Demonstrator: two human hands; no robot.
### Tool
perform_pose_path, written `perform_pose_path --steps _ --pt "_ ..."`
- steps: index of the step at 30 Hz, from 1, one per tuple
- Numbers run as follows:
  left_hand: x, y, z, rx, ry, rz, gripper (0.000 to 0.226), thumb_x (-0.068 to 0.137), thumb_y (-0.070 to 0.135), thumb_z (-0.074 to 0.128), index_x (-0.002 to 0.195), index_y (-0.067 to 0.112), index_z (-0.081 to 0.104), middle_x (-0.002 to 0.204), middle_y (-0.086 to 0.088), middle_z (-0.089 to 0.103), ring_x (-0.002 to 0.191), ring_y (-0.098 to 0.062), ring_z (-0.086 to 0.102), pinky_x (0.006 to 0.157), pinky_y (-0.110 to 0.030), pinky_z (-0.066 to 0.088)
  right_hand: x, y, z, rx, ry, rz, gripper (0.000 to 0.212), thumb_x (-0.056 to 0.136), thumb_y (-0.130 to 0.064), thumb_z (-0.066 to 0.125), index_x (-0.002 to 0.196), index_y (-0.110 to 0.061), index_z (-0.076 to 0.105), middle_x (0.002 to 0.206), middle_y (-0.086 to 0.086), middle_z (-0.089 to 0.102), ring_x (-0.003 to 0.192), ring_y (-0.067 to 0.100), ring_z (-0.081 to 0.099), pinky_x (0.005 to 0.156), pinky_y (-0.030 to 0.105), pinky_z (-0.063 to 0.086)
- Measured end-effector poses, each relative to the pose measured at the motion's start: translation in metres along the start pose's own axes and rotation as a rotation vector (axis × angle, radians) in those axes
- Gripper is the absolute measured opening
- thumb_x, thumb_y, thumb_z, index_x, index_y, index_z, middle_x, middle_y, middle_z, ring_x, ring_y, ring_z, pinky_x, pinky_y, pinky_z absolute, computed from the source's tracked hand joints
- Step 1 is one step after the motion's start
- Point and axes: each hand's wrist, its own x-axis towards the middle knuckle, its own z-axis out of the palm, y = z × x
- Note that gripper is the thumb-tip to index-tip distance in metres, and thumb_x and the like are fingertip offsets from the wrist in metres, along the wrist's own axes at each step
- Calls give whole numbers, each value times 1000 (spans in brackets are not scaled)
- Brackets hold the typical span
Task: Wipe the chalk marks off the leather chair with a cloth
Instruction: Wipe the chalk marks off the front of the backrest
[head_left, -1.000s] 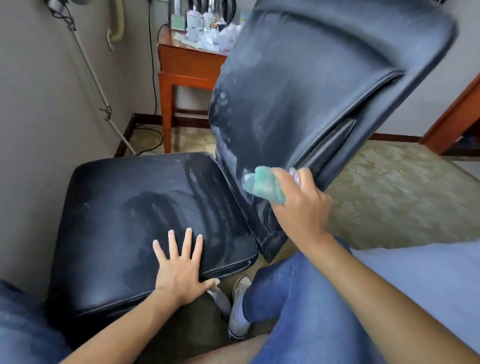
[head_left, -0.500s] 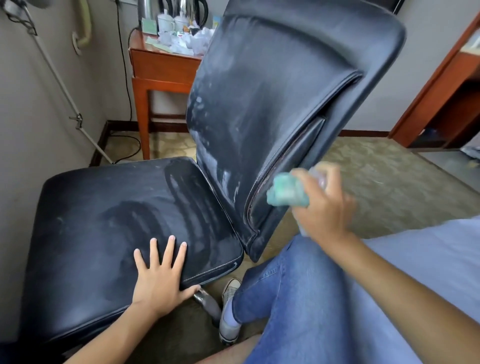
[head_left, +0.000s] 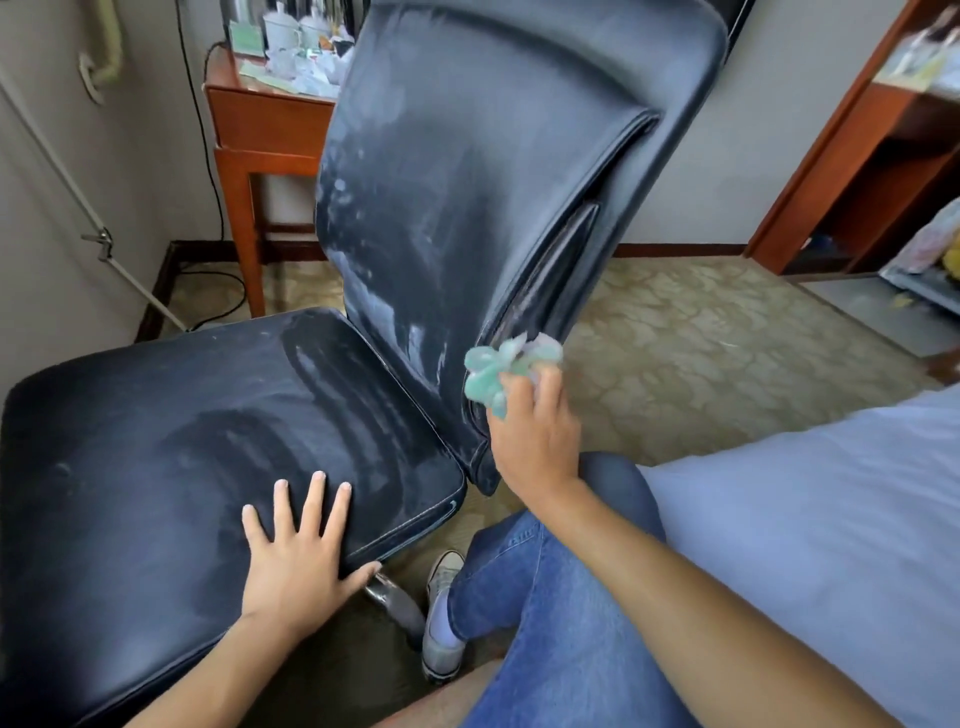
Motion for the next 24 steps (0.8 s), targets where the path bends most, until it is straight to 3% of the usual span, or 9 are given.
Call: perform_pose_path --steps 3,5,8,11,14,17,19,21,24 --pt "2 9 0 -39 -1 2 103 79 81 38 151 10 53 156 -25 47 140 -64 34 101 -82 20 -39 21 10 -45 -350 -19 50 56 -10 86 96 -16 56 116 13 60 62 33 65 38 31 39" --pt "5 12 1 -56 5 6 102 79 79 38 150 8 54 154 -27 48 138 -65 35 100 -82 20 -30 34 4 -26 -367 48 40 61 -17 86 88 -16 56 95 6 57 50 31 59 39 27 30" --pt "8 16 2 -86 -1 -3 101 78 77 39 149 7 55 153 -27 48 138 -65 35 100 -82 19 31 41 -27 40 -56 70 14 78 -19 65 89 -14 58 83 5 54 52 29 55 49 23 26" --pt "8 17 1 -91 -6 -11 101 77 77 40 148 8 56 152 -27 49 137 -65 36 100 -83 19 129 36 -67 62 241 58 20 85 -24 58 101 -15 66 93 8 58 68 25 56 55 26 32" --pt "5 15 -1 -88 -17 -10 100 77 78 39 148 10 57 152 -26 51 137 -64 37 99 -82 21 199 28 -71 76 384 168 28 83 -26 54 109 -22 63 108 10 59 93 31 59 63 38 48" --pt "4 14 -4 -76 -23 -12 99 78 79 38 149 12 56 153 -24 51 139 -63 36 101 -81 22 186 22 -30 -40 478 132 35 78 -19 72 102 -22 47 100 12 62 89 32 59 61 42 52" --pt "5 15 -4 -71 -23 -10 96 81 77 37 150 13 55 153 -24 50 139 -63 36 103 -81 22 145 16 4 10 502 151 34 84 -21 73 102 -19 45 99 14 63 89 31 61 63 39 51" --pt "4 18 -3 -52 -27 -7 92 84 74 35 151 13 53 154 -24 50 140 -63 36 104 -80 22 96 8 32 101 408 248 25 87 -17 64 104 -16 46 101 16 63 87 34 64 59 38 50" --pt "7 23 -3 -32 -15 5 87 88 69 34 153 14 51 156 -24 48 141 -62 35 105 -79 23 19 -3 76 194 73 432 42 76 -4 71 107 -12 44 107 18 61 85 37 64 57 37 50"
